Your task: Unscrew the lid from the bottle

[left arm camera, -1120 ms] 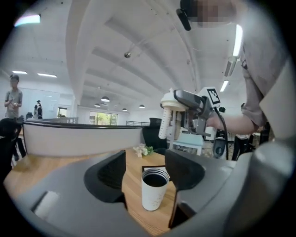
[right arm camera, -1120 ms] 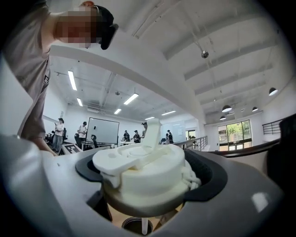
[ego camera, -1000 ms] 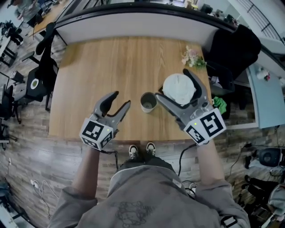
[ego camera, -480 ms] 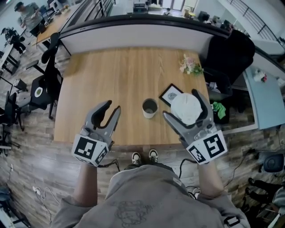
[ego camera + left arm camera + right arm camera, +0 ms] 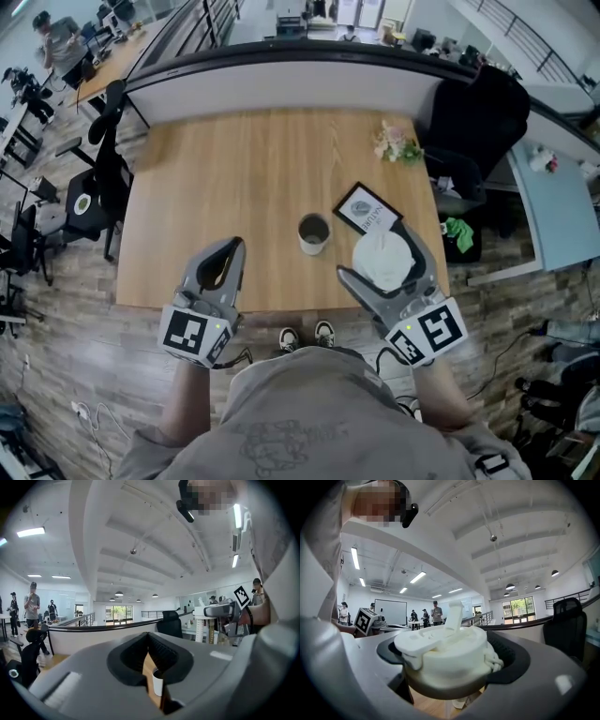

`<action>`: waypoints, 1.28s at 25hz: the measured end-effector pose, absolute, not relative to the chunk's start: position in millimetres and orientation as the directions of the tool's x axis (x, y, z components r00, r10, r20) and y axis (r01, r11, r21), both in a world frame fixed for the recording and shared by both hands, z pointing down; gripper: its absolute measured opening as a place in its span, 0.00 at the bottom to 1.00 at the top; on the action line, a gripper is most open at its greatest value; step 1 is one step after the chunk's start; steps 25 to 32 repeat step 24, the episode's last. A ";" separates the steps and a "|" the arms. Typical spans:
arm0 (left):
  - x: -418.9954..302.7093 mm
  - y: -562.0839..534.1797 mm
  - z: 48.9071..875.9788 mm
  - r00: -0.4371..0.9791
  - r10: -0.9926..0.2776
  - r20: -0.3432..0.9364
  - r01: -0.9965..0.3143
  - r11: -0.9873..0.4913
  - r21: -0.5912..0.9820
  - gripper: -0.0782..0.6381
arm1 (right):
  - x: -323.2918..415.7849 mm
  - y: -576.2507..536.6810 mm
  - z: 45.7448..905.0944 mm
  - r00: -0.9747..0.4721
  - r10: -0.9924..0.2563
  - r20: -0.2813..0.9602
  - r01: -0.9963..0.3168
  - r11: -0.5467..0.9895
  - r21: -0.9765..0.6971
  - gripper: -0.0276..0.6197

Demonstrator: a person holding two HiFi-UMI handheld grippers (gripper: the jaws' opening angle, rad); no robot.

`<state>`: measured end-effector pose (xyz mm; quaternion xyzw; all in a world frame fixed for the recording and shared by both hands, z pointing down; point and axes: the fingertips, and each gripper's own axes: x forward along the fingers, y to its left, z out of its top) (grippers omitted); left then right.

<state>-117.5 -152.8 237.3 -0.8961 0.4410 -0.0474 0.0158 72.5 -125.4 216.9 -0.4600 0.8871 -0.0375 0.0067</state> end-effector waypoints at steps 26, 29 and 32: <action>-96.1 -150.0 239.8 0.625 -0.776 0.091 -0.772 -0.631 -0.079 0.11 | 83.6 -126.2 229.6 -0.587 -0.808 0.055 -0.809 0.580 -0.097 0.82; -96.1 -150.0 239.8 0.625 -0.776 0.091 -0.772 -0.631 -0.079 0.11 | 83.6 -126.2 229.6 -0.587 -0.808 0.055 -0.809 0.580 -0.097 0.82; -96.1 -150.0 239.8 0.625 -0.776 0.091 -0.772 -0.631 -0.079 0.11 | 83.6 -126.2 229.6 -0.587 -0.808 0.055 -0.809 0.580 -0.097 0.82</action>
